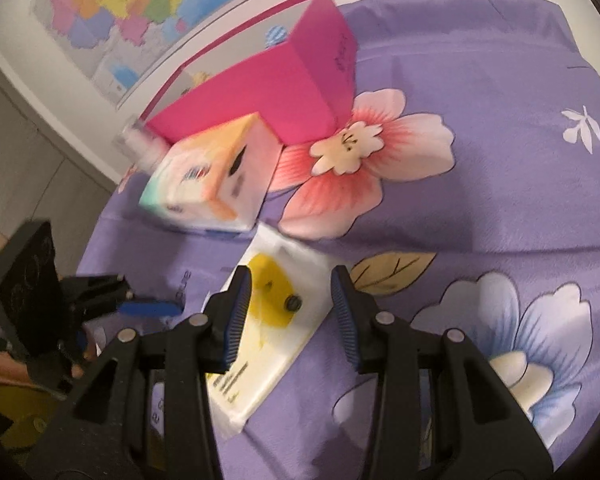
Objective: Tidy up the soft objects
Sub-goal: 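Move the right tool back to the white-and-yellow wet wipes pack, then grasp the wet wipes pack by its edge with the right tool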
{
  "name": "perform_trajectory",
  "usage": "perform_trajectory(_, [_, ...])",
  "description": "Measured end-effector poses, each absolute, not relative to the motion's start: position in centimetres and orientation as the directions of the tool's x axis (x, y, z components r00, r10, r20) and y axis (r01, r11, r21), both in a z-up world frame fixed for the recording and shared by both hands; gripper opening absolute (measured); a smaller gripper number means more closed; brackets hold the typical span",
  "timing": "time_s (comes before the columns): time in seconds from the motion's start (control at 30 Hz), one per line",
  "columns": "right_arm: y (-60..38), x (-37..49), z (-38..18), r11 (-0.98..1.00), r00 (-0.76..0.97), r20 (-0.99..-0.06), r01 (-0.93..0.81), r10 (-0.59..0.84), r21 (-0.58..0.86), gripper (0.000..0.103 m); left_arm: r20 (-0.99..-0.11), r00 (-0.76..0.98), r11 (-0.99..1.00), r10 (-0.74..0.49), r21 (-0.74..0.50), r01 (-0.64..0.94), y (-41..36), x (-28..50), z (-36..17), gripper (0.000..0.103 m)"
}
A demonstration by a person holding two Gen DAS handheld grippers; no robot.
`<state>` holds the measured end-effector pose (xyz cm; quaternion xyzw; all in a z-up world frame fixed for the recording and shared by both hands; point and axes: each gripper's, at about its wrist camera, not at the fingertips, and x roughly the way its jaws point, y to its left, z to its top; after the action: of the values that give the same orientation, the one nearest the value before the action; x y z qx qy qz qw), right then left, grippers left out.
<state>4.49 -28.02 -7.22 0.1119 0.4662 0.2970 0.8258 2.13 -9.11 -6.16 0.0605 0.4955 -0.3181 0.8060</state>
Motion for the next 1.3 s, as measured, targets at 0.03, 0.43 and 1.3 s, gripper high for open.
perform_trajectory(0.03, [-27.9,4.1,-7.3,0.793,0.374,-0.706,-0.389,0.601,0.469,0.043,-0.838,0.315,0.797,-0.447,-0.213,0.564,-9.0,2.2,-6.2,0.057])
perform_trajectory(0.43, [-23.2,-0.1,-8.1,0.715,0.235,-0.719,-0.503,0.654,0.485,0.045,-0.837,0.386,0.899,-0.387,-0.248,0.361,-4.4,4.9,-6.1,0.053])
perform_trajectory(1.3, [-26.3,2.5,-7.8,0.743,0.298,-0.706,-0.467,0.643,0.479,0.041,-0.779,0.244,0.799,-0.578,-0.479,0.364,-4.4,4.6,-6.7,0.052])
